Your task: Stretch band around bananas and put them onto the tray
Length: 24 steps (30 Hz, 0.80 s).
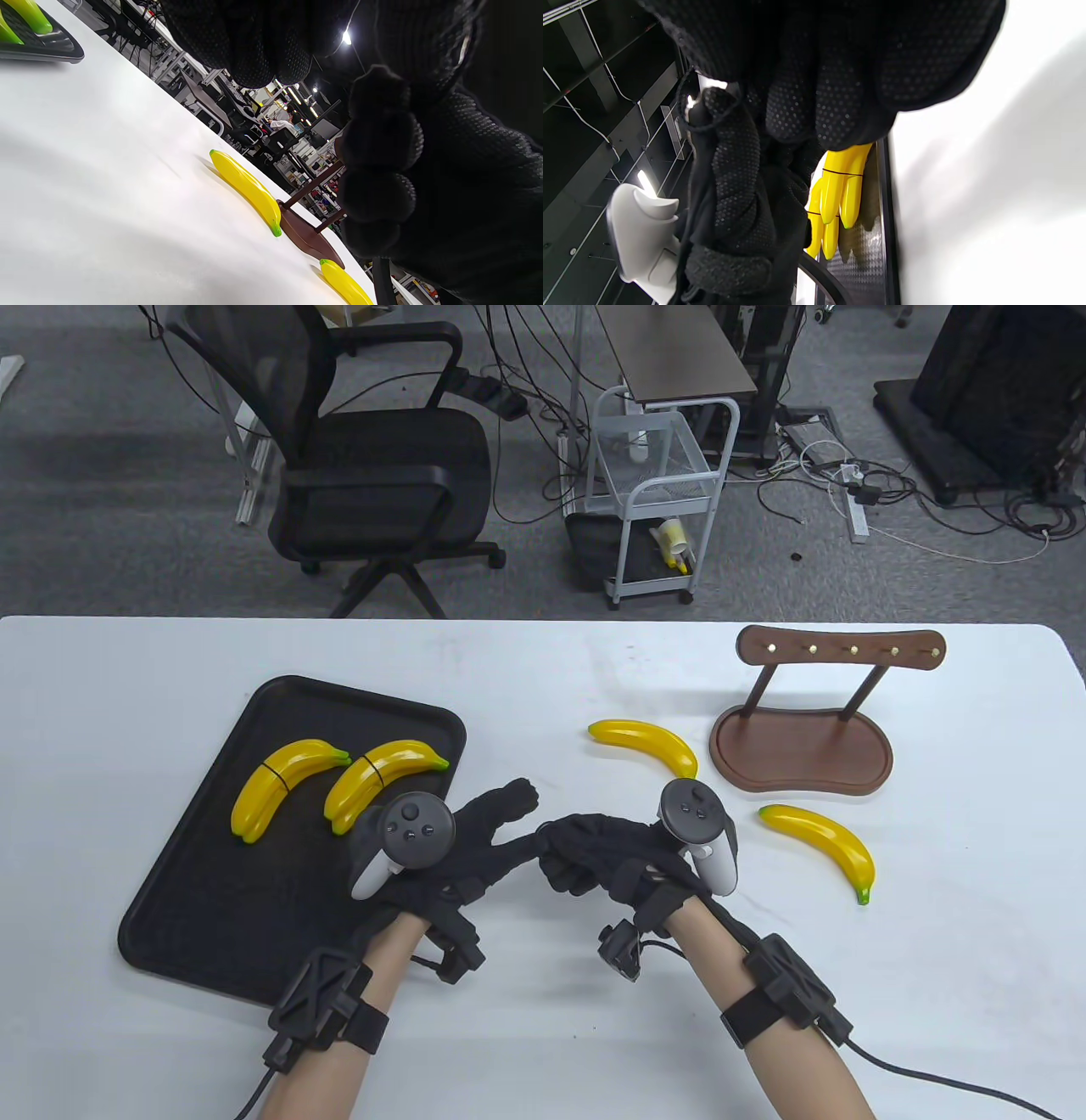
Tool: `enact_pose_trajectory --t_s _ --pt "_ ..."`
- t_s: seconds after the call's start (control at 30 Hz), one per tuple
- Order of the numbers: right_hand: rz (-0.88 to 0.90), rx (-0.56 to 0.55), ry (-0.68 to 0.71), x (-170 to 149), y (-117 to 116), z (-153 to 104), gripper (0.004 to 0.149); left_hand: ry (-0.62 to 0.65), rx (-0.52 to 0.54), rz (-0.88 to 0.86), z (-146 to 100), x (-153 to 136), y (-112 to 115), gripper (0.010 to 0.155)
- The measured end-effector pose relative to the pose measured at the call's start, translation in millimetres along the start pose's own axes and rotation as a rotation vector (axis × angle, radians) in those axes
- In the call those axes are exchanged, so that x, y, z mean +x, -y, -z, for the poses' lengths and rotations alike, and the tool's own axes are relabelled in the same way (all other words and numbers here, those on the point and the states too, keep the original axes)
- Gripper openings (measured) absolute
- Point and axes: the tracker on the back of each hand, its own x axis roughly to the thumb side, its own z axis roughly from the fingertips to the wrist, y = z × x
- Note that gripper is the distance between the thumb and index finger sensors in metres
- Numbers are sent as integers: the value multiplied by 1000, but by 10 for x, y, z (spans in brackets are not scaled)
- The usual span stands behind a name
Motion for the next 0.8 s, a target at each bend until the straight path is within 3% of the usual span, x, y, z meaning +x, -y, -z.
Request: enact_pose_trajectory --t_s 0.8 --pt "5 54 -7 37 -95 7 38 67 -40 -24 21 47 38 81"
